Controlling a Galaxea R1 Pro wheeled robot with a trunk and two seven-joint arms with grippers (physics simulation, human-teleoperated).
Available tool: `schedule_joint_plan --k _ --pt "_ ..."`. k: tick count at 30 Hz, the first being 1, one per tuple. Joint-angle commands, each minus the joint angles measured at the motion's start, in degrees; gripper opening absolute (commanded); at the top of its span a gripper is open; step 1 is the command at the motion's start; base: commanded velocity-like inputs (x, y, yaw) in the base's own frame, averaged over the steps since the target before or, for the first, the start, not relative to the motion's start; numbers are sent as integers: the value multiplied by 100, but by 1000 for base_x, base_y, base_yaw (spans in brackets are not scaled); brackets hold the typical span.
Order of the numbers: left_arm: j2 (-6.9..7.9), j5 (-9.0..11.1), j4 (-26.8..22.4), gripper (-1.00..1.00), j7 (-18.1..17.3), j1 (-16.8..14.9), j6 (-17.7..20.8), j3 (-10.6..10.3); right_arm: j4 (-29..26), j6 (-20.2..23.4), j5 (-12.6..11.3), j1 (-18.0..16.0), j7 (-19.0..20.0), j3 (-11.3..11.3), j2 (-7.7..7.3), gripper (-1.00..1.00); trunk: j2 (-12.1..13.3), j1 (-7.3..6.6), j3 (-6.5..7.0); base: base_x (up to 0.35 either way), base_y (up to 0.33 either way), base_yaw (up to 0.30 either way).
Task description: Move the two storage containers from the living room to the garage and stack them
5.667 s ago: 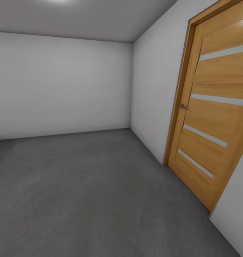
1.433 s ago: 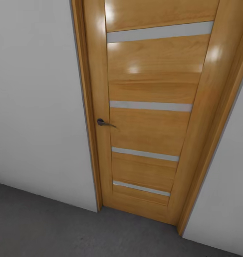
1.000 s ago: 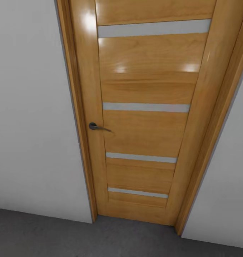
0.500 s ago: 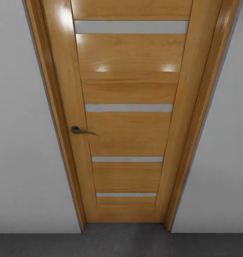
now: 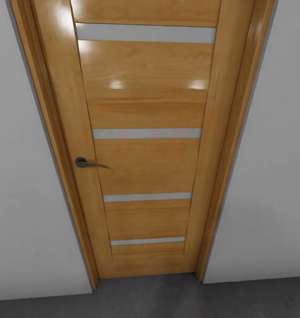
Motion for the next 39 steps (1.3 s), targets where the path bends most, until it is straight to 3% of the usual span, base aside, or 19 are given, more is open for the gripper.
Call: schedule_joint_plan --k 1,39 --pt "-1 33 -1 100 7 -1 -12 2 4 -21 53 -1 -1 1 -3 100 -2 0 -4 0 0 -6" --pt "8 41 -1 100 12 2 -12 2 -28 -39 68 -1 -1 -6 0 100 -2 0 -4 27 0 0"
